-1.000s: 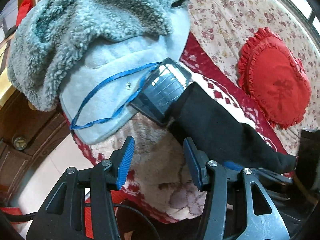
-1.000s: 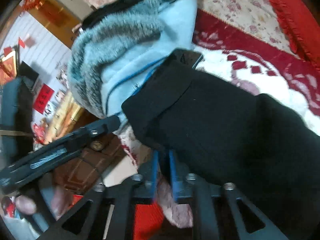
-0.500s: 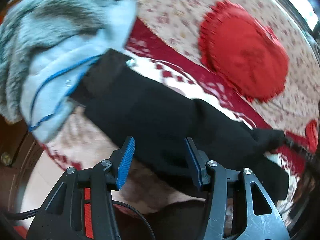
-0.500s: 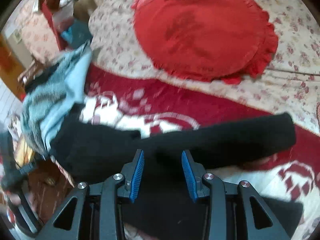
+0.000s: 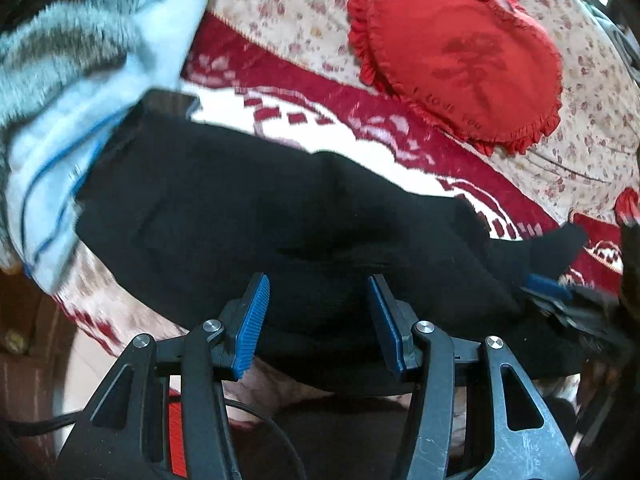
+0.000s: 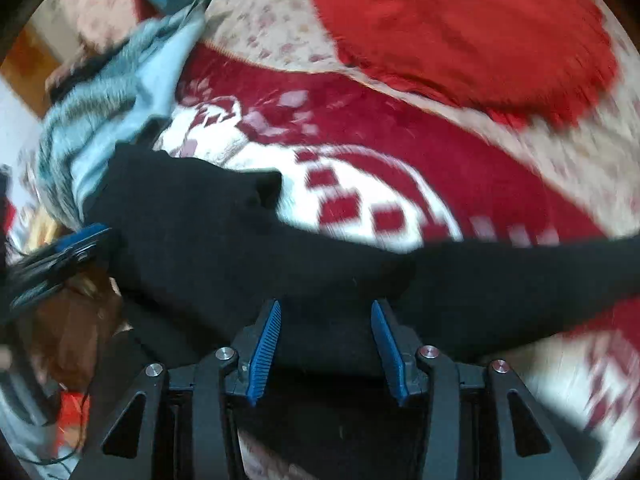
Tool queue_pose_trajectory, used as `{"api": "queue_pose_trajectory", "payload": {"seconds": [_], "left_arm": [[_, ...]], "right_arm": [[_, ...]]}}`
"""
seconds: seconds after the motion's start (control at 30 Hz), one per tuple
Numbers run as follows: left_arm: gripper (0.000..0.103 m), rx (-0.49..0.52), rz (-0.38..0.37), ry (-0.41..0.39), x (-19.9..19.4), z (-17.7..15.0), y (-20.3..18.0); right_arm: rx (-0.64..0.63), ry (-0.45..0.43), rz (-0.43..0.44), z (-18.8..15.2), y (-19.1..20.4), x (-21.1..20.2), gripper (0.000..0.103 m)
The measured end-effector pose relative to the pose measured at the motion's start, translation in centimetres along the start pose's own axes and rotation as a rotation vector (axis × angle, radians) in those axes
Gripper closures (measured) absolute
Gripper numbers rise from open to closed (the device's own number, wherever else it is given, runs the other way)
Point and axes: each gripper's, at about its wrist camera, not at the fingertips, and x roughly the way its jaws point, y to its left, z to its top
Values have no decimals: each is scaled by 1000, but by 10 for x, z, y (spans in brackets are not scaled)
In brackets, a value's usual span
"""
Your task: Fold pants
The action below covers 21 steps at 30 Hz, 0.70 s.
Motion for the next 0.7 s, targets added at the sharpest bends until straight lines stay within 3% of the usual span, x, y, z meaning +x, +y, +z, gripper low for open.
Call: {"api": "queue_pose_trajectory", "payload": {"seconds": [0.13,0.27,0.47,0.6,0.7], "left_arm": [[53,38,11,-5,-2,-4,-10],[53,35,13,-2,-1,-3,-9],[53,29,19,5,1,-2,-9],[53,30,31,12,4,-1,-7],[53,26,41,18,7,0,-6]], "right_arm": [[132,-125,19,-35,-26,-45,58],[296,-189,-54,-61,-78,-75,58],[455,-267,-143,-71,-132,-90,55],[481,-279,-164,-66,-163,-81,54],[424,-274,-151,-55,-173,-67,54]]}}
